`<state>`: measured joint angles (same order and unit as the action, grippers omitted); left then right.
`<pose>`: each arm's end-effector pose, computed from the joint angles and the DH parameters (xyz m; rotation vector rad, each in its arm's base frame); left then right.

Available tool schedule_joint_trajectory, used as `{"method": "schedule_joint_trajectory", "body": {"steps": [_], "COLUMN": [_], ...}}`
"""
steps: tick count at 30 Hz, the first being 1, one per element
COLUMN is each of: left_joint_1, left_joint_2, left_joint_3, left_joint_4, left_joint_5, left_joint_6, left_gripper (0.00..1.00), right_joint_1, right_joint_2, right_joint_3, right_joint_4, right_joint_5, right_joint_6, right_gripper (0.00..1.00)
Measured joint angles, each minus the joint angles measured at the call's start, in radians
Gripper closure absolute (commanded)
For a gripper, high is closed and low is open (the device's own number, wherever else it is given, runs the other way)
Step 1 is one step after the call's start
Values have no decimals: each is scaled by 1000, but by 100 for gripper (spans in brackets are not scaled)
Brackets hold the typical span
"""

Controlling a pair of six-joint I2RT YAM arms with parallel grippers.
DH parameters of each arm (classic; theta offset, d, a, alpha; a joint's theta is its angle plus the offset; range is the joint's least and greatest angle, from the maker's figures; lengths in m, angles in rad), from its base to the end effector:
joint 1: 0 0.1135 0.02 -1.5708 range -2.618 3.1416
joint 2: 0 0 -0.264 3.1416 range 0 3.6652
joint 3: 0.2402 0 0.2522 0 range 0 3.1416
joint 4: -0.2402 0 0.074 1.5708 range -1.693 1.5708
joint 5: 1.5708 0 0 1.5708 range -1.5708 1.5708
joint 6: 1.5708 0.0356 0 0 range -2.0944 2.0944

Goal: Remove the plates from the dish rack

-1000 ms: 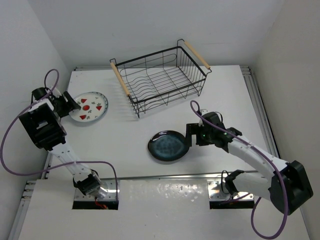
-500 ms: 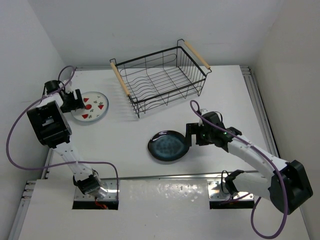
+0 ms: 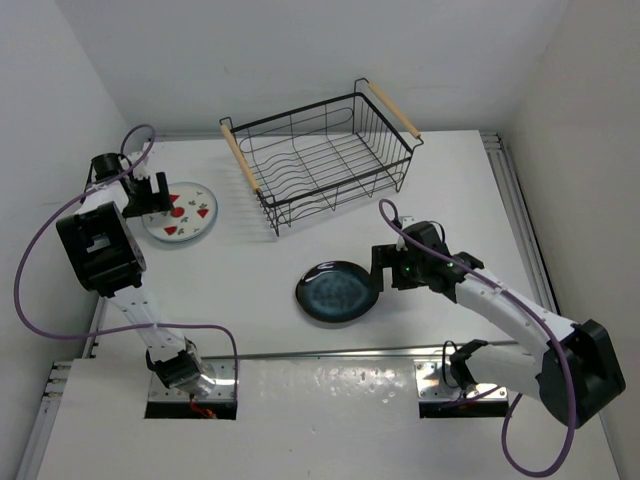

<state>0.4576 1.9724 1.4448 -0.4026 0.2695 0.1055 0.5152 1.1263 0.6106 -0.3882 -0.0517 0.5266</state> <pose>0.3898 0.1814 0.1982 -0.3211 2.4352 -0.0934 0.1879 0.1085 0.1972 -0.0083 2.5436 0.4955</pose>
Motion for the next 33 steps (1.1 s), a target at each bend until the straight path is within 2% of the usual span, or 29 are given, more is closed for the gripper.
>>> {"method": "schedule_joint_trajectory", "body": {"steps": [12,19,22,28,31,33], "left_joint_1": [0,0,6,63,124,147], "left_joint_2": [-6,-106,-161,-257,-295,-317], "left_joint_3": [14,90,140,175,120,68], "left_joint_4": [-35,-84,-112,-177,-208,-216], "left_joint_5": [-34,-85,-124,-243,-300,-320], "left_joint_6": [2,13,28,103,147,164], "left_gripper": [0,0,0,0,0,0], "right_joint_1": [0,-58,-150,-427,-577,-631], "right_joint_2": [-38,-87,-122,-236,-309,-348], "right_joint_3": [0,0,8,23,23,21], "right_joint_4": [-10,-50,-121,-260,-309,-321], "right_joint_5": [26,77,135,298,351,376], "right_joint_6": [-3,-3,-3,8,20,24], "right_gripper": [1,1,1,1,1,1]}}
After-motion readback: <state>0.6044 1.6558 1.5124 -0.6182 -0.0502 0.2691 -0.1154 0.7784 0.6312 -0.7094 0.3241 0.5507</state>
